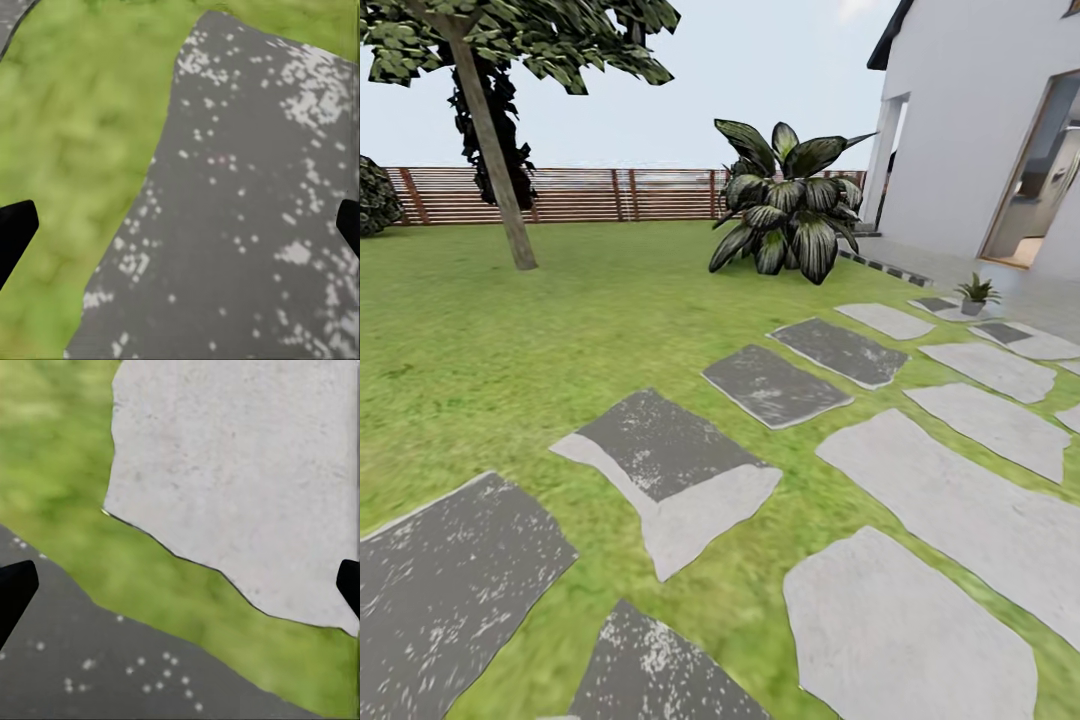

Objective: Pick up the pesticide atomizer in the garden and spray insectifuge to fully cover both potted plants in the garden.

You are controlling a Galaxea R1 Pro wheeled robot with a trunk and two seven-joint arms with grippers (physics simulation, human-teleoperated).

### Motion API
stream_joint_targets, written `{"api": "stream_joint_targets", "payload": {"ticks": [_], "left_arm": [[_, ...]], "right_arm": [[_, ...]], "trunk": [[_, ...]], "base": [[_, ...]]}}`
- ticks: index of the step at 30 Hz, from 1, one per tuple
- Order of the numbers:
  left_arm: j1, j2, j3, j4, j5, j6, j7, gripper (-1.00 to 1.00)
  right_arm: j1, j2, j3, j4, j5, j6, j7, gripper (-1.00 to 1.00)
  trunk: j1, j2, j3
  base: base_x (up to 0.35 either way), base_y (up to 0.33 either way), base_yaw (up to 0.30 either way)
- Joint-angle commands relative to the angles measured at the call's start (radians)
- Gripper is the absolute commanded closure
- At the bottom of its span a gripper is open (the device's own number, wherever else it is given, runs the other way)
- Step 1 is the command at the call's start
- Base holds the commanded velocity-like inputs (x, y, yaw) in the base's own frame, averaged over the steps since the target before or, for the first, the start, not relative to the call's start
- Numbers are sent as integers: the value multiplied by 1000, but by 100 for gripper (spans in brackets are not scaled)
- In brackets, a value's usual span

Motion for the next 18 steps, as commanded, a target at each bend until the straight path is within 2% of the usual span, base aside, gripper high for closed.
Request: {"api": "stream_joint_targets", "payload": {"ticks": [1,6,18], "left_arm": [[-1,0,2,0,-1,-3,0,-100],[0,0,2,1,-1,-3,0,-100],[0,0,3,0,-1,-3,0,-100]], "right_arm": [[-1,0,0,1,1,-3,0,-100],[-1,0,0,1,1,-3,0,-100],[-1,1,1,1,1,-3,0,-100]], "trunk": [[0,0,-1],[0,0,-1],[0,0,-1]], "base": [[293,-145,0],[292,-146,52],[292,-146,262]]}}
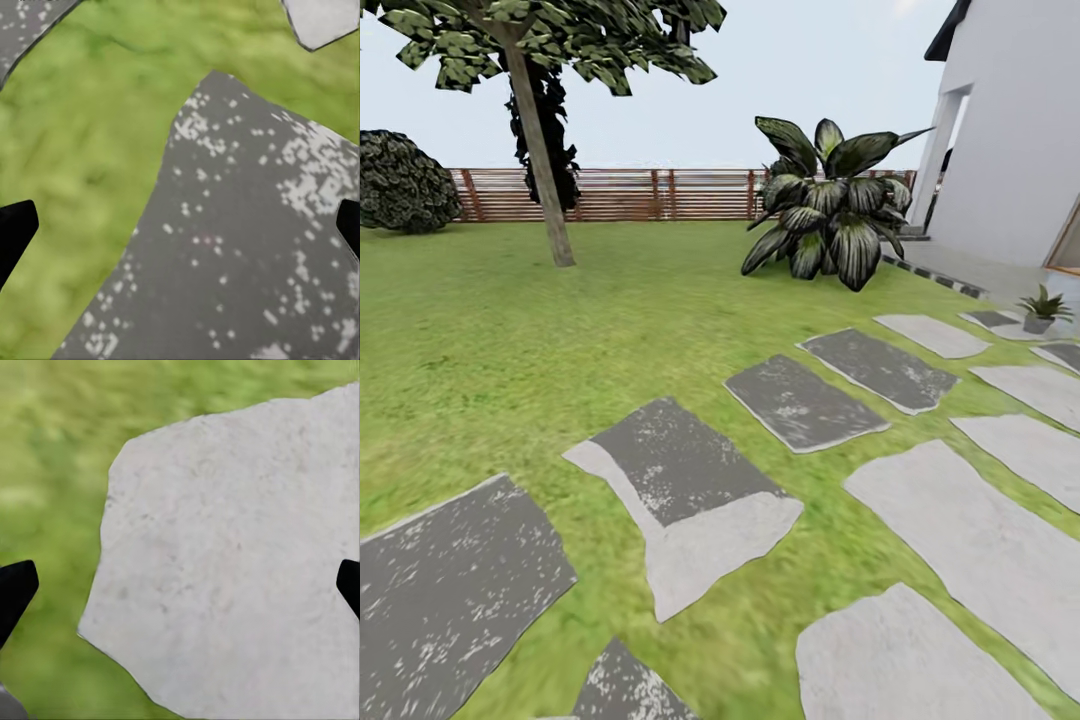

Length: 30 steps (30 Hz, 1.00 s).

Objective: Pick up the pesticide atomizer in the garden and spray insectifuge to fully cover both potted plants in the garden.

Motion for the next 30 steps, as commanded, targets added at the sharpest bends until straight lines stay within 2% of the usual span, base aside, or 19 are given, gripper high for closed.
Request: {"api": "stream_joint_targets", "payload": {"ticks": [1,13,30], "left_arm": [[-1,0,2,1,-1,-3,0,-100],[-2,0,3,1,-1,-3,0,-100],[-2,0,3,1,-1,-4,0,-100]], "right_arm": [[0,-1,0,1,1,-3,0,-100],[0,0,3,1,1,-3,0,-100],[0,0,3,1,1,-3,0,-100]], "trunk": [[0,0,-1],[0,0,-1],[0,0,-1]], "base": [[289,-151,278],[226,-191,278],[8,-247,278]]}}
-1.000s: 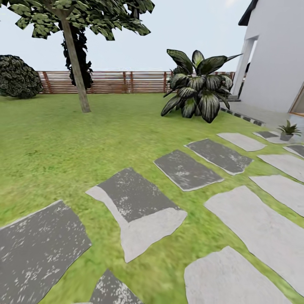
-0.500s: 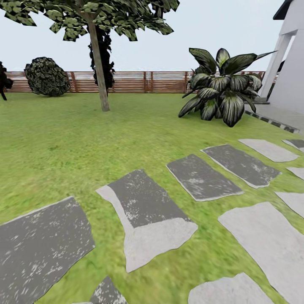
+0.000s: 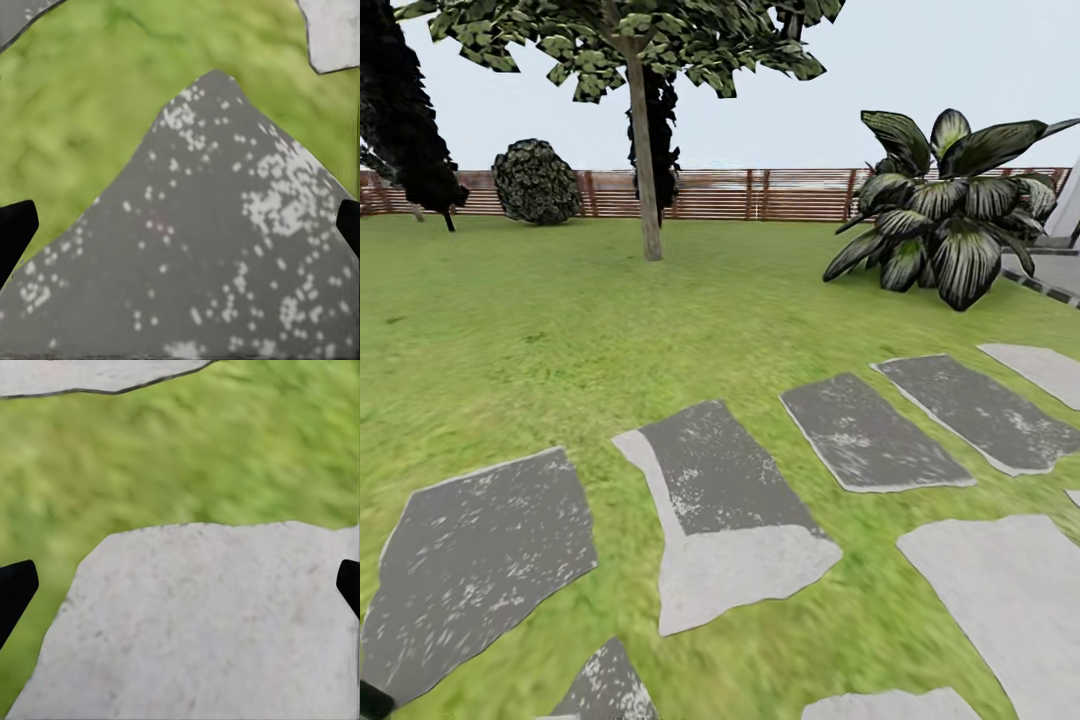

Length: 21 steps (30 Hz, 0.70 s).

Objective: Pick up the pesticide atomizer in the garden and spray insectifuge to fully cover both potted plants in the garden.

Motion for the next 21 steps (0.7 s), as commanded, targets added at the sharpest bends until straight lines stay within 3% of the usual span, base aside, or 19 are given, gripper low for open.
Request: {"api": "stream_joint_targets", "payload": {"ticks": [1,14,21], "left_arm": [[0,0,2,1,-1,-3,0,-100],[1,0,3,1,-1,-4,0,-100],[1,0,3,1,-1,-4,0,-100]], "right_arm": [[0,0,0,1,1,-3,-1,-100],[0,0,0,1,1,-3,-1,-100],[0,0,0,1,1,-3,0,-100]], "trunk": [[0,0,-1],[0,0,-1],[0,0,-1]], "base": [[0,-261,278],[54,-254,278],[103,-70,278]]}}
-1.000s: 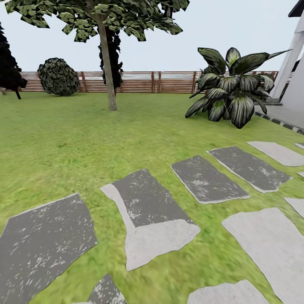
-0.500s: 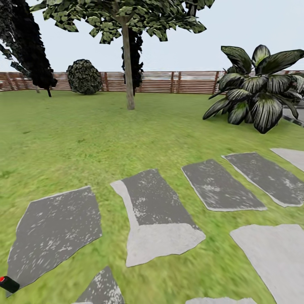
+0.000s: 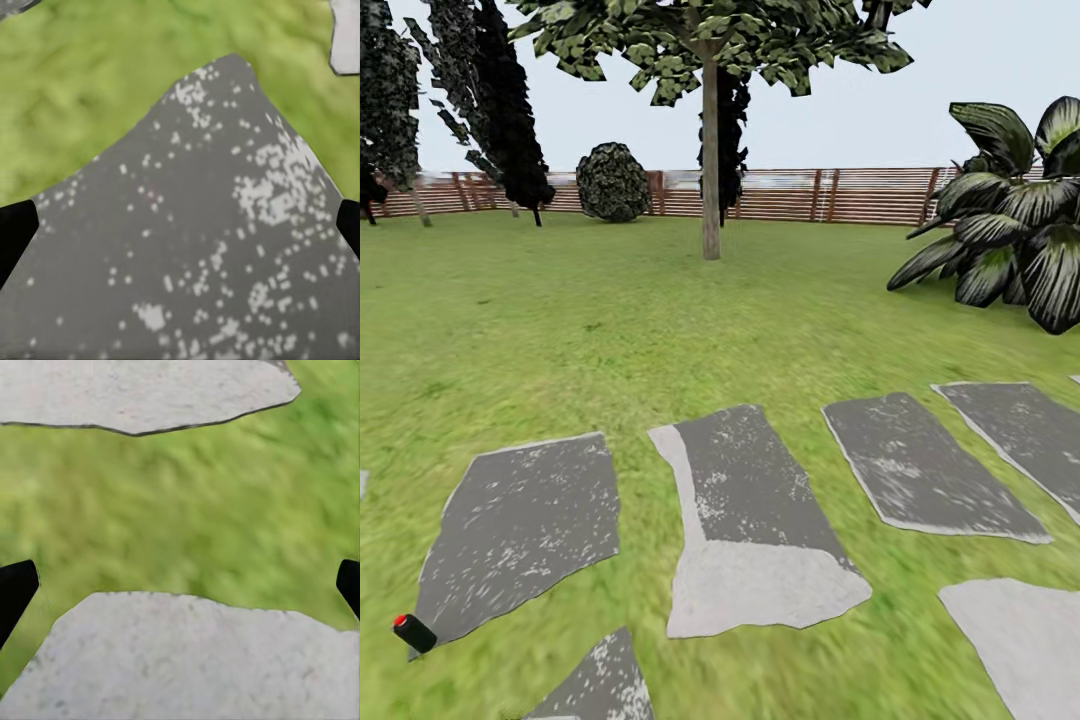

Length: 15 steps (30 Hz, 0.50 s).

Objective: Pick up the pesticide atomizer in the garden and spray insectifuge to fully cover both potted plants in the garden.

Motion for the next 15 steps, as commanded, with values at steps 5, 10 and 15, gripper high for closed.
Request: {"api": "stream_joint_targets", "payload": {"ticks": [5,10,15], "left_arm": [[-1,0,2,1,-1,-3,0,-100],[-1,0,1,1,-1,-3,0,-100],[-1,0,1,1,-1,-3,0,-100]], "right_arm": [[0,0,0,0,1,-3,0,-100],[0,0,0,0,1,-3,0,-100],[0,0,0,0,1,-3,0,-100]], "trunk": [[0,0,-1],[0,0,-1],[0,0,-1]], "base": [[70,-5,278],[9,0,278],[1,0,278]]}}
